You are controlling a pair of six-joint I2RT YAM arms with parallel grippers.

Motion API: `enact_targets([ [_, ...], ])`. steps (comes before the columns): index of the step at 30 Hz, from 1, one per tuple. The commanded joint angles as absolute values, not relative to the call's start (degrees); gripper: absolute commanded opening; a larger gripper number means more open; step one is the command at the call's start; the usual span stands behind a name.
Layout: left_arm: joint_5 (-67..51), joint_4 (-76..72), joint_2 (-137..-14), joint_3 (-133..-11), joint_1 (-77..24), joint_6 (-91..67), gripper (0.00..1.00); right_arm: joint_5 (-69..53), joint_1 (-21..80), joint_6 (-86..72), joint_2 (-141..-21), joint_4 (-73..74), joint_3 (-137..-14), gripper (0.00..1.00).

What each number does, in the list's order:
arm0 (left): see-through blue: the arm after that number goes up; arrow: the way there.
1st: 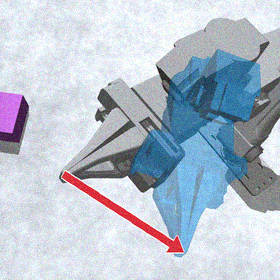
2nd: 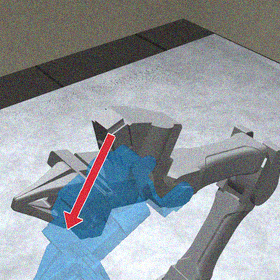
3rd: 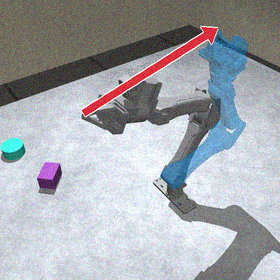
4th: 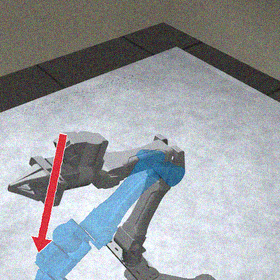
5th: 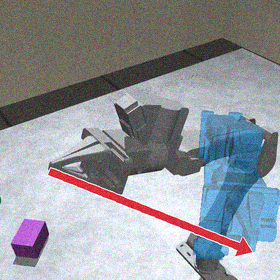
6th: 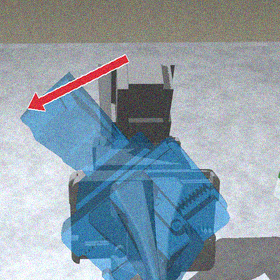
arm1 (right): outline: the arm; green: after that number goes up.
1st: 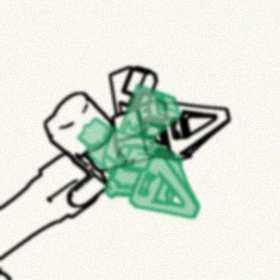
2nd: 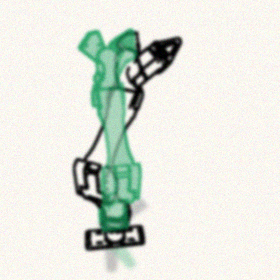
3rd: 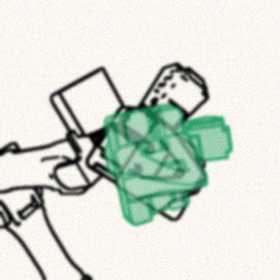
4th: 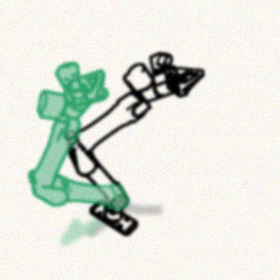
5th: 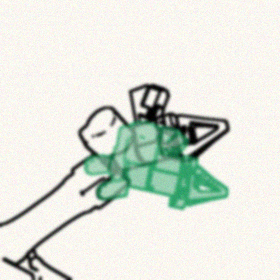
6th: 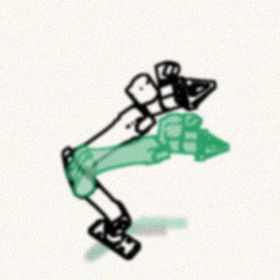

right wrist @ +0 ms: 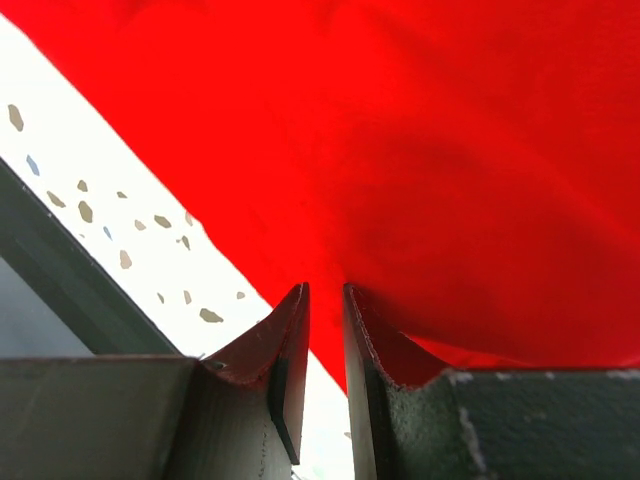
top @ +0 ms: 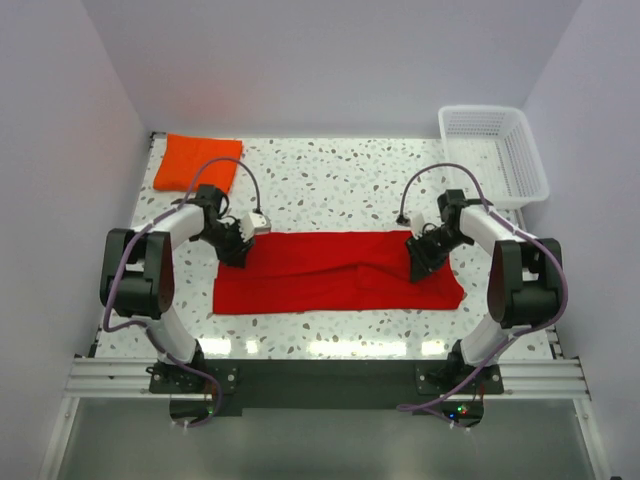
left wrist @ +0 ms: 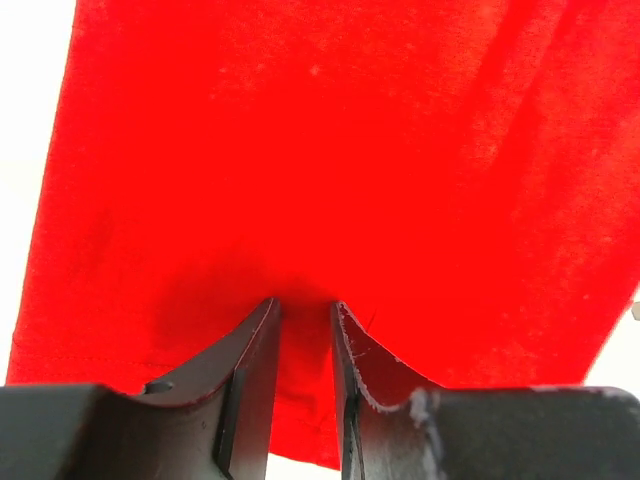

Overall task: Fold and stack the t-shirts
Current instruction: Fold the tshirt

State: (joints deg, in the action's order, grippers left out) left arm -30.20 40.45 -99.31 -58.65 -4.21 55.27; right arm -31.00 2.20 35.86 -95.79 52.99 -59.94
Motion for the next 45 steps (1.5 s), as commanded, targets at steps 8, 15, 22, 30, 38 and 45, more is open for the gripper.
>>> enact_targets([
  [8, -41.57, 27.27, -103.52, -81.28, -19.83, 32.28, 0.38, -41.66, -4.65, 30.0, -83.6, 53.55, -62.59, 0.39],
  [15, -42.18, 13.1, -119.6, -98.22, -31.28, 11.35, 0.4, -32.0, -8.88, 11.35, -80.59, 40.87, -59.85, 0.47],
  [22, -42.01, 1.15, -129.89, -103.97, -36.12, -3.42, 0.43, -29.98, -10.19, 2.47, -84.81, 39.02, -59.41, 0.47],
  [30, -42.01, -2.81, -134.82, -106.09, -39.81, -7.47, 0.38, -29.7, -11.95, -3.69, -87.8, 36.74, -59.76, 0.47],
  [38, -41.75, -3.25, -136.84, -106.0, -42.71, -8.08, 0.37, -28.92, -11.95, -4.04, -88.51, 35.95, -59.5, 0.46],
  [45, -39.2, -3.87, -139.13, -106.79, -42.8, -8.96, 0.38, -29.0, -11.95, -3.43, -88.77, 36.04, -59.24, 0.46],
])
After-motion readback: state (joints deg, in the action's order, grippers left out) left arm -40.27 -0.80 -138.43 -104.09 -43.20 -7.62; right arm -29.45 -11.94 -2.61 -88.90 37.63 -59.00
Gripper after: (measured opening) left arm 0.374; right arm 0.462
